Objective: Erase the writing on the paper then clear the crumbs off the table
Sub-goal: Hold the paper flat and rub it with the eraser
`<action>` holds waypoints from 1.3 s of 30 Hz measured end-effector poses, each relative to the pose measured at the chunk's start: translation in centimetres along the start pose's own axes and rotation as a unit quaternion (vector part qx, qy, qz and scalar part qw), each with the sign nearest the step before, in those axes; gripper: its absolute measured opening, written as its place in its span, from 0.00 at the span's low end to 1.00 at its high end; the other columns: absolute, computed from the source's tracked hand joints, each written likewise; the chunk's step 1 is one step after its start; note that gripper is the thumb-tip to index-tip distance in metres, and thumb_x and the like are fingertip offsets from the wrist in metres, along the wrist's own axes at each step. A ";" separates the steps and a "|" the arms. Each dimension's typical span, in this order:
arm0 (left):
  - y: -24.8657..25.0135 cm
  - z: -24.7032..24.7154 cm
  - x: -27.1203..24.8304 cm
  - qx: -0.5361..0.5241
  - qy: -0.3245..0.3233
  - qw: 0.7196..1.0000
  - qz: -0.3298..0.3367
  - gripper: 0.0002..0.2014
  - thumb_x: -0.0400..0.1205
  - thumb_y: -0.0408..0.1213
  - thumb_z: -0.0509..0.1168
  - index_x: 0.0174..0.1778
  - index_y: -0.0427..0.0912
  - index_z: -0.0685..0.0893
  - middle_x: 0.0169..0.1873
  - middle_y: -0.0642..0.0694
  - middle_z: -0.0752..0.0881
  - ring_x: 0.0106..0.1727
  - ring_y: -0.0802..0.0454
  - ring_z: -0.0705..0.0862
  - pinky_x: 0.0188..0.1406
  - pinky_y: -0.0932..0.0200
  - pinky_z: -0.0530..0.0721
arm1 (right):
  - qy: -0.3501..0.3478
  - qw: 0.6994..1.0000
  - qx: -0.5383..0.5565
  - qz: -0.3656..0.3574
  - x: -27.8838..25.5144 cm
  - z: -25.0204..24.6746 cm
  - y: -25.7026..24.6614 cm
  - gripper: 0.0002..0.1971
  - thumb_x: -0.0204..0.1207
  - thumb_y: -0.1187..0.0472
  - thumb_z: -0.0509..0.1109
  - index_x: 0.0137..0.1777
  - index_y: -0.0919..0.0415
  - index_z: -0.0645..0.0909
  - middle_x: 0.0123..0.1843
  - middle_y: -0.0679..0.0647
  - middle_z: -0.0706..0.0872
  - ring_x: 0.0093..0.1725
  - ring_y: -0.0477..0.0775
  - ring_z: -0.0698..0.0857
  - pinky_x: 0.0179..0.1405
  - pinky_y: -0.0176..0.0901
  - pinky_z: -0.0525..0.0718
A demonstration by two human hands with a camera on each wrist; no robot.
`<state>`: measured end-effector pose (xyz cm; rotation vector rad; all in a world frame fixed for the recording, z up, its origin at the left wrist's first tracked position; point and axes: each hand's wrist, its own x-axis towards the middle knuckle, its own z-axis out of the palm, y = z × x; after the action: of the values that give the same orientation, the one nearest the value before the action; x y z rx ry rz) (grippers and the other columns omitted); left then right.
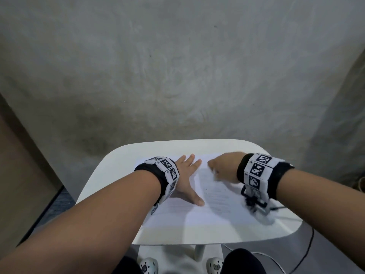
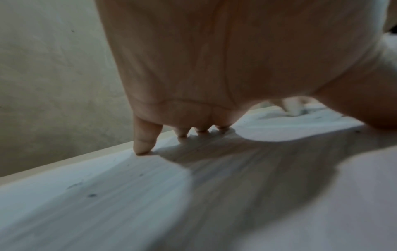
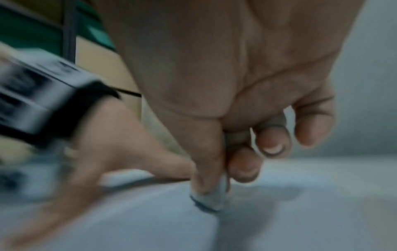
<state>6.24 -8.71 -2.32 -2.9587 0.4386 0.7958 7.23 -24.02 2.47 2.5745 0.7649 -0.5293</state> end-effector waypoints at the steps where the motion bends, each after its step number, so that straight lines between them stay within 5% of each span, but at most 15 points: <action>1: -0.1 0.1 0.1 0.000 0.001 1.000 -0.002 0.65 0.66 0.73 0.69 0.82 0.56 0.28 0.82 0.54 0.27 0.83 0.49 0.30 0.80 0.36 0.41 | 0.015 0.999 -0.005 0.030 0.1 -0.1 0.8 0.10 0.82 0.61 0.59 0.61 0.58 0.74 0.53 0.52 0.85 0.50 0.56 0.82 0.55 0.49 0.82; 4: -0.1 0.1 0.1 0.004 -0.002 1.000 -0.002 0.65 0.65 0.73 0.69 0.82 0.55 0.27 0.82 0.53 0.27 0.83 0.49 0.30 0.80 0.36 0.41 | 0.039 0.998 -0.038 -0.015 -0.4 0.8 -0.9 0.07 0.80 0.62 0.63 0.56 0.54 0.72 0.41 0.48 0.79 0.45 0.55 0.80 0.48 0.46 0.79; 6: -0.3 0.1 0.1 0.004 -0.002 1.000 0.004 0.65 0.66 0.73 0.69 0.82 0.55 0.27 0.82 0.54 0.27 0.83 0.49 0.30 0.80 0.36 0.41 | 0.001 0.999 0.003 -0.051 -0.4 1.2 -1.5 0.08 0.81 0.62 0.63 0.59 0.56 0.73 0.44 0.50 0.78 0.46 0.56 0.78 0.47 0.46 0.77; 10: -0.4 0.2 0.2 0.001 0.001 1.000 0.002 0.65 0.65 0.74 0.69 0.81 0.57 0.28 0.81 0.55 0.27 0.83 0.50 0.30 0.79 0.35 0.41 | 0.037 0.998 0.020 0.051 0.2 0.5 1.2 0.08 0.79 0.60 0.64 0.57 0.52 0.74 0.48 0.52 0.83 0.46 0.58 0.78 0.51 0.50 0.80; 14: -0.4 0.0 0.1 0.002 0.001 1.000 0.007 0.65 0.66 0.73 0.69 0.82 0.56 0.28 0.82 0.54 0.27 0.83 0.50 0.29 0.80 0.36 0.41 | -0.007 0.999 0.039 -0.026 -0.1 1.2 -1.0 0.10 0.81 0.61 0.61 0.61 0.57 0.74 0.46 0.51 0.80 0.47 0.56 0.78 0.47 0.47 0.76; 18: -0.3 0.3 0.3 0.002 0.009 1.000 -0.001 0.65 0.65 0.73 0.69 0.82 0.56 0.28 0.82 0.54 0.28 0.83 0.49 0.30 0.79 0.35 0.41 | 0.039 0.998 0.020 0.047 0.2 0.3 0.9 0.08 0.80 0.61 0.61 0.57 0.54 0.75 0.53 0.51 0.85 0.49 0.57 0.81 0.51 0.48 0.79; 21: -0.3 0.3 0.3 0.003 0.006 1.000 0.003 0.65 0.66 0.73 0.69 0.82 0.55 0.28 0.82 0.53 0.28 0.83 0.49 0.30 0.80 0.37 0.41 | 0.005 0.999 0.021 -0.039 -0.6 0.9 -1.7 0.08 0.82 0.59 0.61 0.60 0.55 0.74 0.46 0.52 0.81 0.49 0.57 0.80 0.47 0.46 0.76; 23: -0.5 0.2 0.3 0.000 0.006 1.000 0.008 0.65 0.65 0.73 0.69 0.82 0.55 0.28 0.82 0.53 0.28 0.83 0.49 0.30 0.80 0.36 0.40 | -0.002 0.998 0.059 -0.016 -0.1 0.4 -0.8 0.05 0.82 0.58 0.61 0.56 0.55 0.72 0.43 0.50 0.78 0.48 0.57 0.77 0.47 0.45 0.74; 26: -0.5 0.5 0.5 -0.006 0.012 1.000 0.004 0.65 0.65 0.74 0.69 0.82 0.55 0.29 0.82 0.53 0.28 0.84 0.48 0.31 0.80 0.35 0.41 | 0.019 0.999 0.025 0.042 0.7 -0.4 0.1 0.12 0.82 0.59 0.61 0.63 0.59 0.76 0.53 0.52 0.84 0.54 0.58 0.82 0.52 0.48 0.79; 28: -0.4 0.4 0.6 -0.002 0.017 1.000 0.003 0.65 0.65 0.73 0.70 0.83 0.54 0.30 0.83 0.52 0.29 0.84 0.48 0.31 0.80 0.37 0.42 | -0.003 1.000 0.006 -0.007 0.4 -0.1 -1.9 0.15 0.84 0.59 0.61 0.69 0.61 0.75 0.59 0.55 0.84 0.54 0.57 0.82 0.49 0.46 0.77; 30: -0.5 0.3 0.7 0.001 0.015 1.000 0.006 0.66 0.65 0.73 0.70 0.83 0.54 0.29 0.82 0.52 0.29 0.83 0.48 0.30 0.80 0.37 0.42 | -0.016 0.999 0.033 -0.029 0.4 0.1 -2.1 0.16 0.84 0.60 0.61 0.68 0.64 0.74 0.54 0.57 0.83 0.48 0.56 0.78 0.41 0.43 0.75; 33: -0.7 0.4 0.8 -0.005 0.007 1.000 0.002 0.66 0.63 0.75 0.69 0.82 0.56 0.28 0.82 0.54 0.27 0.83 0.49 0.30 0.80 0.35 0.41 | 0.016 0.998 0.043 0.048 0.5 -0.6 0.7 0.13 0.81 0.60 0.61 0.63 0.61 0.76 0.56 0.54 0.86 0.50 0.58 0.82 0.55 0.48 0.82; 35: -0.6 0.5 0.8 -0.004 0.006 1.000 0.000 0.66 0.63 0.75 0.69 0.82 0.55 0.28 0.82 0.54 0.28 0.83 0.48 0.30 0.80 0.36 0.41 | 0.022 0.999 0.008 0.038 0.3 -0.2 -0.1 0.12 0.82 0.61 0.60 0.64 0.58 0.74 0.58 0.53 0.85 0.55 0.58 0.83 0.57 0.49 0.80; 37: -0.5 0.3 0.7 0.000 0.007 1.000 0.002 0.66 0.65 0.73 0.69 0.82 0.54 0.29 0.82 0.53 0.28 0.83 0.47 0.30 0.80 0.37 0.41 | 0.010 1.000 0.007 -0.028 -0.4 0.3 -1.9 0.14 0.84 0.61 0.60 0.68 0.61 0.72 0.57 0.55 0.83 0.53 0.57 0.80 0.51 0.46 0.75; 39: -0.5 0.1 0.5 -0.003 0.005 1.000 0.003 0.65 0.65 0.73 0.69 0.82 0.54 0.28 0.82 0.53 0.28 0.83 0.48 0.30 0.80 0.37 0.41 | 0.010 0.999 0.047 -0.017 -0.2 0.3 -0.9 0.12 0.83 0.61 0.62 0.65 0.62 0.74 0.57 0.57 0.83 0.50 0.57 0.78 0.46 0.43 0.71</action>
<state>6.77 -8.39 -2.69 -2.9690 0.4465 0.7839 6.47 -23.53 2.03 2.6597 0.8103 -0.5642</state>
